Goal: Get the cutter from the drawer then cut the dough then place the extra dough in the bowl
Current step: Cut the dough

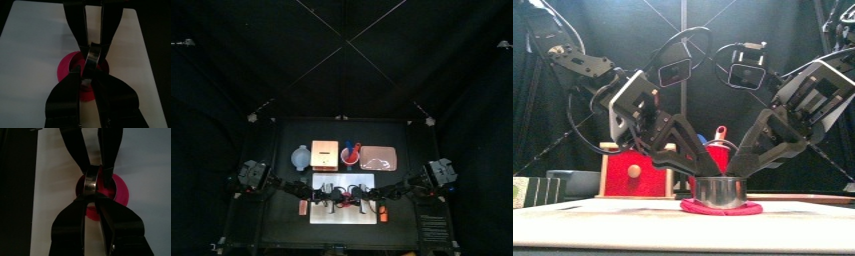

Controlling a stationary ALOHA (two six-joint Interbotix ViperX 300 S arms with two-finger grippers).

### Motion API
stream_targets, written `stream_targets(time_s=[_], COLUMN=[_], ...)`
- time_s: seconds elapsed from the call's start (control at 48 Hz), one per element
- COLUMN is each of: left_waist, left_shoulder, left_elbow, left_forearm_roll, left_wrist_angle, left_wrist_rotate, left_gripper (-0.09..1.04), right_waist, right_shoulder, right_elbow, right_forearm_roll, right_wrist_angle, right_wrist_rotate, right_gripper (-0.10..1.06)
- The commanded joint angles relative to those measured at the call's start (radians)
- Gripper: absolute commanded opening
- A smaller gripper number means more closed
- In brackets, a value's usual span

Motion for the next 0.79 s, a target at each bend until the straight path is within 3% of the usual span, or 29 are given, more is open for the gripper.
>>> stream_targets(time_s=[0.021,0.792], left_waist=[-0.094,-0.051], left_shoulder=[0.091,-0.038], left_elbow=[0.032,0.037], left_forearm_roll=[0.005,0.011], left_wrist_angle=[0.135,0.000], left_wrist_rotate=[-0.009,-0.008], left_gripper=[0.54,0.57], right_waist=[-0.020,-0.049], right_shoulder=[0.086,0.015], right_elbow=[0.023,-0.031], right_forearm_roll=[0.011,-0.037], right_wrist_angle=[0.041,0.040], right_wrist_rotate=[0.018,0.017], right_gripper=[0.52,0.54])
